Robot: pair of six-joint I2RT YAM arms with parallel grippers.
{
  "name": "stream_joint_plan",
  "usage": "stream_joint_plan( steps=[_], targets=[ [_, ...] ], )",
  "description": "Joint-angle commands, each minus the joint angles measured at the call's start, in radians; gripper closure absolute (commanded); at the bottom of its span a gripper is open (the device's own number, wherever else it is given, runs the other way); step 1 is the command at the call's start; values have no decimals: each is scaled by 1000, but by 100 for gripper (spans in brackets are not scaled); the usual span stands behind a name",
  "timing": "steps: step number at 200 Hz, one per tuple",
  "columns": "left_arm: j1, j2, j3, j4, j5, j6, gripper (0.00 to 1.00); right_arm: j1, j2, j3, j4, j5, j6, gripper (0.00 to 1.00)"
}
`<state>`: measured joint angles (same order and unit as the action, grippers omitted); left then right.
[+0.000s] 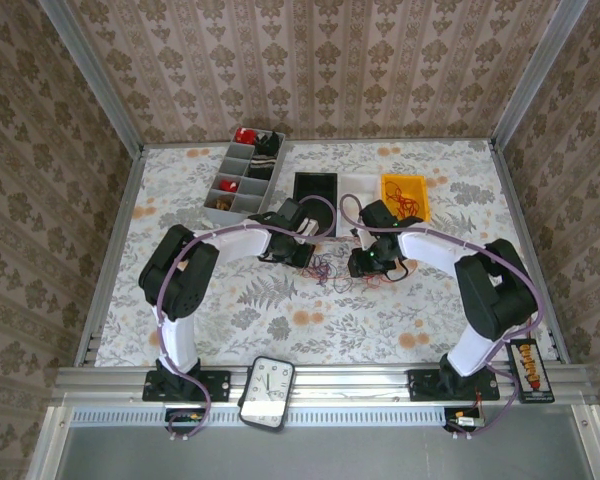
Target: Untangle the cables
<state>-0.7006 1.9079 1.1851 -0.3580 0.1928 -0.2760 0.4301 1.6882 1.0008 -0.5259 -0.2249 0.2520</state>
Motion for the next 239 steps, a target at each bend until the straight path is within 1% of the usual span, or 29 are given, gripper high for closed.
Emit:
stream_joint_plan(
  steps=[1, 30, 54, 96, 118, 127, 143, 160, 174, 199, 212, 239],
  targets=[
    [-4, -19, -14, 0, -23, 0, 100, 4, 35, 21, -44, 38, -18, 67],
    [-5, -15, -7, -5, -21, 0, 100, 17, 68, 34, -62, 57, -16, 67],
    [-4, -15, 0, -2, -18, 1, 100, 44, 113, 70, -89, 116, -19, 69],
    [-2, -20, 3, -4, -29, 1, 100, 91, 162, 105, -107, 178, -27, 90],
    [-2, -27, -3, -3, -33, 1, 100, 90, 116, 96, -85, 182, -24, 100],
    [-1, -27, -5, -5, -42, 2, 100, 84, 77, 95, -74, 143, -29, 100],
    [0, -24, -7, -16, -79, -4, 100, 59, -14, 106, -46, 3, -25, 100],
    [6, -24, -12, -35, -151, -24, 100, 21, -115, 125, -16, -159, 1, 100],
    [13, -26, -19, -51, -225, -50, 100, -20, -186, 137, 35, -248, 36, 100],
    [38, -25, -33, -103, -335, -118, 100, -135, -288, 126, 116, -371, 131, 100],
    [53, -30, -45, -125, -367, -152, 100, -199, -343, 107, 174, -426, 190, 100],
    [78, -38, -60, -179, -432, -224, 100, -324, -406, 48, 325, -537, 339, 100]
  ],
)
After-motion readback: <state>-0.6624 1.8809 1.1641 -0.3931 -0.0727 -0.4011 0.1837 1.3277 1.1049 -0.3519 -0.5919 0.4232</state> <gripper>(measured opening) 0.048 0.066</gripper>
